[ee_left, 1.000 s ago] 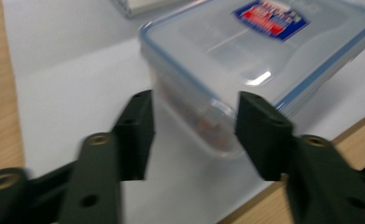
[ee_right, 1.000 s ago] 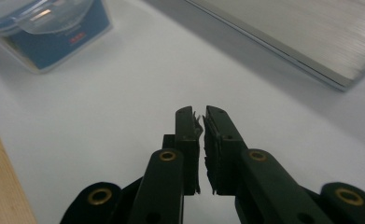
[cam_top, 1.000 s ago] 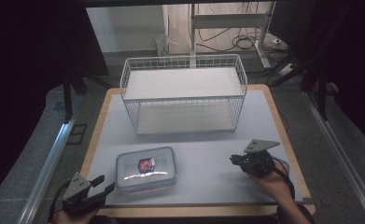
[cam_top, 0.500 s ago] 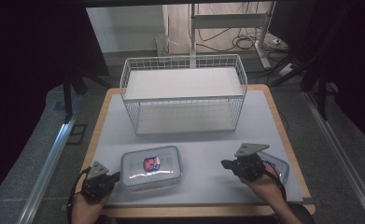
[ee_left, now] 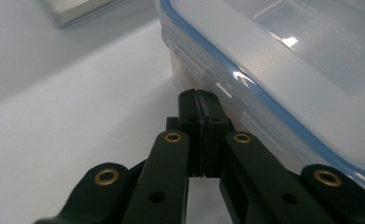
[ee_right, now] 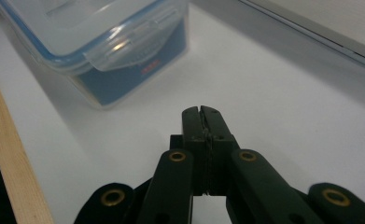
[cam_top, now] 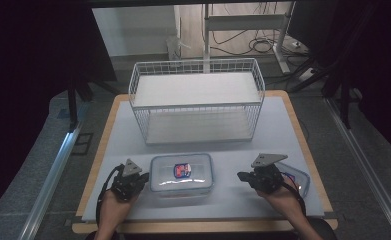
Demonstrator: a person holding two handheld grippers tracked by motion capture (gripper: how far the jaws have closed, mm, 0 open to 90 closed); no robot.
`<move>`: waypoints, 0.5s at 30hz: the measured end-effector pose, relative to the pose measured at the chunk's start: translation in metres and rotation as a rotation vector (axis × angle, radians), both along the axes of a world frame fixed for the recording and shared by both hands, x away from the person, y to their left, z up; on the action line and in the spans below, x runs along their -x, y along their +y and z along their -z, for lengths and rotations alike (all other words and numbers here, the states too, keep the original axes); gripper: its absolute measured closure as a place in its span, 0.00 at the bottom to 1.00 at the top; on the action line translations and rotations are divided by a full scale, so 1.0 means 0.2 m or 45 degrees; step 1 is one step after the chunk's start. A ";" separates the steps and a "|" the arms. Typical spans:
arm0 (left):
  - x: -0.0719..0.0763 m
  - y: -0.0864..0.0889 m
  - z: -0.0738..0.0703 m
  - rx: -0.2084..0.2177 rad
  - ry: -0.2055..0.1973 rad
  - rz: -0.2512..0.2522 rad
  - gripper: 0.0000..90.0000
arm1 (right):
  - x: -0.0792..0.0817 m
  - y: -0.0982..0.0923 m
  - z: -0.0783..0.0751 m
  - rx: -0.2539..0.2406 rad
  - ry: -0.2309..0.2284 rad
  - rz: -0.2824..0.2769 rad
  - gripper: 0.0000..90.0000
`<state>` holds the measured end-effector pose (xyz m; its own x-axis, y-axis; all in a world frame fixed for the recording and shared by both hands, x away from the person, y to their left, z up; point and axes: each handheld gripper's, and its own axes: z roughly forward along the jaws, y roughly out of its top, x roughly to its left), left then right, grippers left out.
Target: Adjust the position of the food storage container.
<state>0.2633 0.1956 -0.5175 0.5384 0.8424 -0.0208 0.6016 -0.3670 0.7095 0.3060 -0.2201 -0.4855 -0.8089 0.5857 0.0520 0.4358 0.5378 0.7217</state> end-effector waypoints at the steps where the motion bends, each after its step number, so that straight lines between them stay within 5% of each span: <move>1: -0.01 -0.02 0.00 -0.006 -0.001 0.013 1.00 | 0.00 0.00 0.00 0.002 0.001 0.001 0.99; 15: -0.09 -0.22 -0.02 -0.009 0.008 0.112 1.00 | 0.00 -0.02 0.02 0.007 0.013 0.028 0.99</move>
<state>0.2814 0.1508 -0.5139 0.6103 0.7919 -0.0184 0.5710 -0.4237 0.7031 0.3064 -0.2241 -0.4887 -0.7950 0.6039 0.0569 0.4549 0.5317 0.7144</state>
